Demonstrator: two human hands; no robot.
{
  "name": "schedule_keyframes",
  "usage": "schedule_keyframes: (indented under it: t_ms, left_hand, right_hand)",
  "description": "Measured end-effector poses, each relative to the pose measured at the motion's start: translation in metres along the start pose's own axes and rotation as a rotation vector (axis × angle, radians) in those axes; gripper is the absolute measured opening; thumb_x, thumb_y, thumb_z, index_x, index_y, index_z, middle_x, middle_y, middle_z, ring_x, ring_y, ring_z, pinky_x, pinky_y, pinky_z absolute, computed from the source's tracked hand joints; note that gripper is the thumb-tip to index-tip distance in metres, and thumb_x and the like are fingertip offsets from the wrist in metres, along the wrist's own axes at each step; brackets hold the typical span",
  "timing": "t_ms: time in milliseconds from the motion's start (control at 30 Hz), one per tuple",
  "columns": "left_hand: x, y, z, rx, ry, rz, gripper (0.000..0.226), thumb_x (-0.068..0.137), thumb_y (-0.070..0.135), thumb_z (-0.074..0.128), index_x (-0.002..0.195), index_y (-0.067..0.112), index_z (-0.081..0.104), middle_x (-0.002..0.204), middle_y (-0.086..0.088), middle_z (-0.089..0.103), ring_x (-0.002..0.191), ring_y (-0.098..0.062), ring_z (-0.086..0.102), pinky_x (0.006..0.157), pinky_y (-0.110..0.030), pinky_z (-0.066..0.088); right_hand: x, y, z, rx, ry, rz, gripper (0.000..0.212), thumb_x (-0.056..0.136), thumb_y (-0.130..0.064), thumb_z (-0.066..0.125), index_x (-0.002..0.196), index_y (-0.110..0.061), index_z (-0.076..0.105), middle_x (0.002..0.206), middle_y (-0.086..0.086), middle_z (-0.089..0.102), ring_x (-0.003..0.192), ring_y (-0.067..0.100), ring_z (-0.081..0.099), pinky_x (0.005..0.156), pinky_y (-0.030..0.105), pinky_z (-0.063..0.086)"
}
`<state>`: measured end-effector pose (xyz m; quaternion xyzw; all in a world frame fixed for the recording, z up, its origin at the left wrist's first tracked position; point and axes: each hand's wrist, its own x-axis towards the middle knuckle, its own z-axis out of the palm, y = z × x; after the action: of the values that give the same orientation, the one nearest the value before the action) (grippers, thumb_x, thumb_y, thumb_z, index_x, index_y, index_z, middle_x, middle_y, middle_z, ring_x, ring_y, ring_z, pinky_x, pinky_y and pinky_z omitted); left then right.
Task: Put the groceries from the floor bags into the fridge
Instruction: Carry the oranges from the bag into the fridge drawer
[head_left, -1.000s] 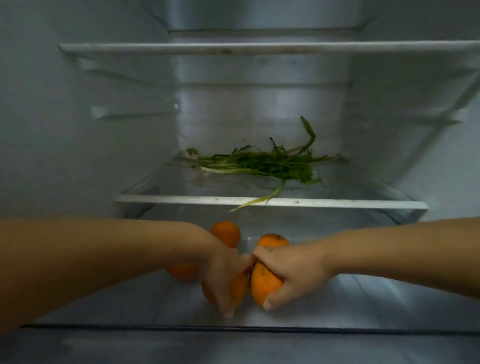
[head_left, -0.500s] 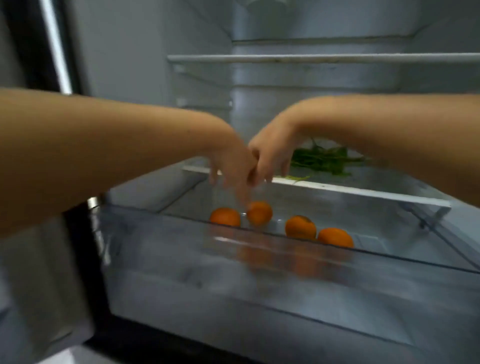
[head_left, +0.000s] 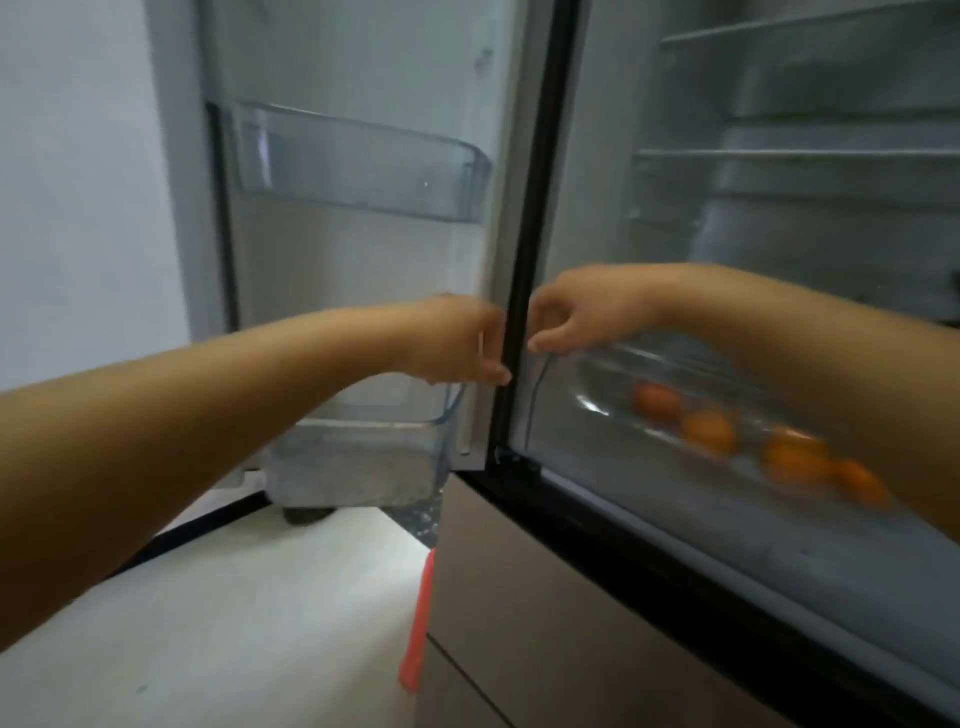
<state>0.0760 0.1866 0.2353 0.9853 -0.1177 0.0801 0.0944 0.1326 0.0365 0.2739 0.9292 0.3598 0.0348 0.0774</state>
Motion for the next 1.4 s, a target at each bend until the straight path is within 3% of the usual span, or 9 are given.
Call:
schedule_keyframes:
  t_ms: [67, 133, 267, 367, 600, 700, 900, 1233, 1400]
  left_hand:
    - [-0.050, -0.038, 0.011, -0.124, 0.018, -0.049, 0.019, 0.086, 0.034, 0.064, 0.086, 0.020, 0.052, 0.080, 0.001, 0.058, 0.062, -0.017, 0.056, 0.059, -0.021, 0.048]
    - [-0.104, -0.079, 0.022, -0.179, 0.080, -0.089, 0.013, 0.086, 0.032, 0.064, 0.085, 0.021, 0.056, 0.078, 0.010, 0.056, 0.071, -0.013, 0.054, 0.058, -0.010, 0.042]
    - [-0.223, -0.151, 0.032, -0.230, 0.221, -0.185, 0.015, 0.087, 0.028, 0.062, 0.100, 0.020, 0.062, 0.106, 0.006, 0.058, 0.099, -0.010, 0.054, 0.090, -0.023, 0.044]
    - [-0.323, -0.213, 0.045, -0.193, 0.153, -0.379, 0.016, 0.089, 0.030, 0.059, 0.102, 0.022, 0.061, 0.107, 0.006, 0.058, 0.099, -0.009, 0.055, 0.091, -0.025, 0.046]
    - [-0.504, -0.354, 0.118, -0.243, 0.039, -0.846, 0.015, 0.089, 0.033, 0.056, 0.099, 0.021, 0.060, 0.105, 0.000, 0.063, 0.092, -0.011, 0.059, 0.081, -0.026, 0.049]
    - [-0.534, -0.394, 0.150, -0.307, 0.013, -0.983, 0.020, 0.089, 0.032, 0.056, 0.103, 0.017, 0.060, 0.108, -0.003, 0.063, 0.094, -0.016, 0.060, 0.086, -0.033, 0.052]
    - [-0.573, -0.490, 0.193, -0.408, -0.068, -1.143, 0.022, 0.088, 0.029, 0.057, 0.103, 0.014, 0.061, 0.108, -0.007, 0.064, 0.094, -0.020, 0.060, 0.084, -0.034, 0.050]
    - [-0.572, -0.694, 0.188, -0.487, -0.001, -1.356, 0.011, 0.085, 0.022, 0.055, 0.091, 0.015, 0.062, 0.092, -0.003, 0.064, 0.088, -0.021, 0.061, 0.080, -0.034, 0.049]
    - [-0.583, -0.787, 0.207, -0.594, -0.032, -1.403, 0.011, 0.087, 0.024, 0.051, 0.091, 0.017, 0.059, 0.088, 0.001, 0.061, 0.088, -0.021, 0.061, 0.079, -0.032, 0.049]
  right_hand:
    - [-0.003, -0.048, 0.016, -0.025, 0.036, -0.117, 0.024, 0.091, -0.035, 0.056, 0.105, -0.017, 0.062, 0.091, -0.004, 0.062, 0.081, 0.014, 0.055, 0.072, 0.024, 0.041]
    - [-0.003, -0.106, 0.039, 0.011, -0.059, -0.219, 0.022, 0.092, -0.034, 0.055, 0.106, -0.020, 0.062, 0.091, -0.004, 0.061, 0.079, 0.012, 0.052, 0.071, 0.023, 0.040]
    - [0.016, -0.226, 0.093, 0.115, -0.190, -0.414, 0.018, 0.091, -0.036, 0.054, 0.102, -0.024, 0.062, 0.080, -0.012, 0.060, 0.075, 0.011, 0.053, 0.072, 0.026, 0.043]
    - [0.039, -0.327, 0.123, 0.247, -0.304, -0.492, 0.020, 0.093, -0.036, 0.052, 0.102, -0.021, 0.062, 0.073, -0.013, 0.059, 0.075, 0.011, 0.057, 0.075, 0.028, 0.049]
    - [0.101, -0.542, 0.205, 0.419, -0.398, -0.522, 0.031, 0.095, -0.036, 0.049, 0.120, -0.019, 0.055, 0.118, 0.003, 0.063, 0.093, 0.016, 0.055, 0.080, 0.026, 0.042]
    - [0.127, -0.610, 0.243, 0.480, -0.488, -0.487, 0.037, 0.094, -0.036, 0.051, 0.128, -0.020, 0.049, 0.124, 0.006, 0.060, 0.105, 0.020, 0.058, 0.088, 0.030, 0.045]
    - [0.203, -0.691, 0.296, 0.505, -0.607, -0.521, 0.040, 0.095, -0.035, 0.049, 0.130, -0.018, 0.047, 0.124, 0.008, 0.059, 0.108, 0.023, 0.058, 0.092, 0.034, 0.046]
    - [0.399, -0.801, 0.332, 0.517, -0.725, -0.519, 0.035, 0.095, -0.028, 0.047, 0.126, -0.014, 0.052, 0.125, 0.012, 0.058, 0.109, 0.026, 0.059, 0.093, 0.035, 0.048]
    - [0.484, -0.873, 0.352, 0.538, -0.787, -0.499, 0.028, 0.094, -0.024, 0.047, 0.118, -0.013, 0.056, 0.114, 0.010, 0.063, 0.096, 0.022, 0.065, 0.080, 0.029, 0.051]
